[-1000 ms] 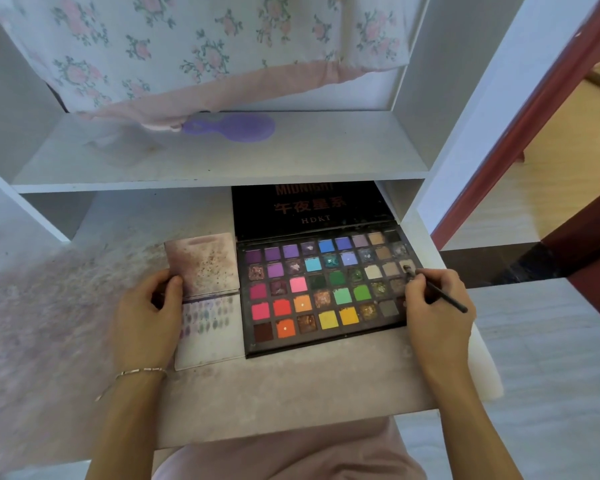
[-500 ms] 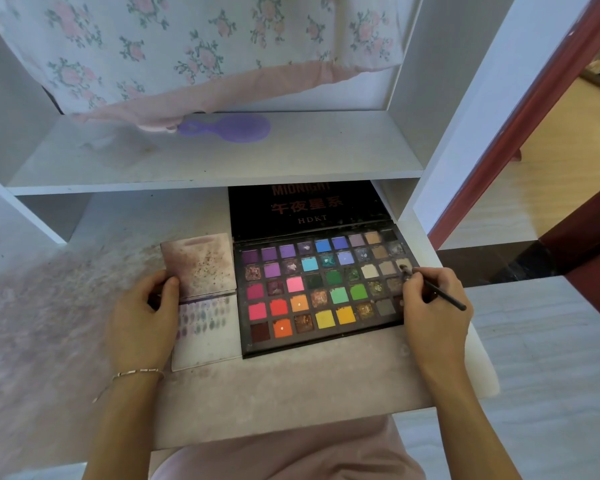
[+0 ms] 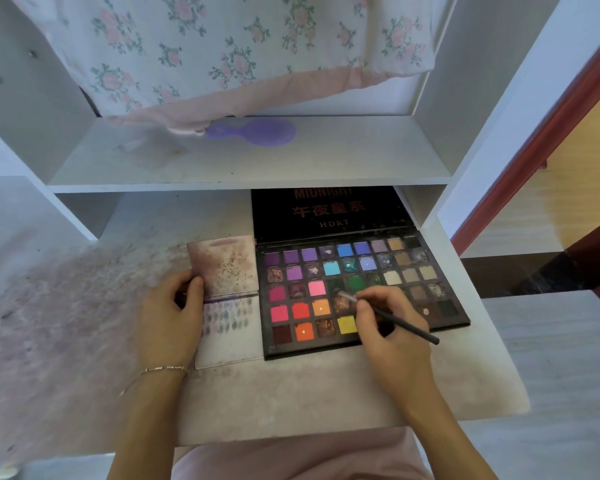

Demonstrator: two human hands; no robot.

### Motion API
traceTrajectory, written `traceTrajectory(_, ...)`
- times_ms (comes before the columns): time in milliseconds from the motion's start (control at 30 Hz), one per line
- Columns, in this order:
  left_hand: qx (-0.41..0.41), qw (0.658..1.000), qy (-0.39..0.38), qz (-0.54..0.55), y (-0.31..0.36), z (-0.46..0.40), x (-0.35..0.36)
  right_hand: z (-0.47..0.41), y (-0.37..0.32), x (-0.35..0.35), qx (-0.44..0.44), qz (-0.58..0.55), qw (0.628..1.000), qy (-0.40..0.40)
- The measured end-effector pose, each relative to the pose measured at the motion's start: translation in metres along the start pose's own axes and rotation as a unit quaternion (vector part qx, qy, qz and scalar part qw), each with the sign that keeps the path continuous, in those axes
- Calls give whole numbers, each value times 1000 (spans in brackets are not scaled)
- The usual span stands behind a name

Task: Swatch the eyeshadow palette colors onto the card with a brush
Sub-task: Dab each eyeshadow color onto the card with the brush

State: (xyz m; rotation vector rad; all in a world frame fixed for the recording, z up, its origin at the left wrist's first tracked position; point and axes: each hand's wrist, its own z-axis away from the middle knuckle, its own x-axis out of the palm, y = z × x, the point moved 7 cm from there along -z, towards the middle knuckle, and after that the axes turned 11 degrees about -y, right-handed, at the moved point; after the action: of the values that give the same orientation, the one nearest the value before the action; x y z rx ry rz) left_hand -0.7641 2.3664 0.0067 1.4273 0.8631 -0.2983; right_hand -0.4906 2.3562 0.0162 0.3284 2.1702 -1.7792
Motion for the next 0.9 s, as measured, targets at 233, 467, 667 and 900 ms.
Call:
traceTrajectory(233,-4,1000,9,11,-2,-1,1,-3,-19,51,-32,1,996,-89)
traceTrajectory(467,-5,1000,1,17,-4,-2,2,-12,-30,81,-40,31,990,-135)
traceTrajectory(667,-2,1000,6,21,-5,-2,1,-13,-23,84,-12,52,990,-133)
traceTrajectory(900,-7,1000,2,30,-7,-2,2,-14,-24,87,-12,77,987,-140)
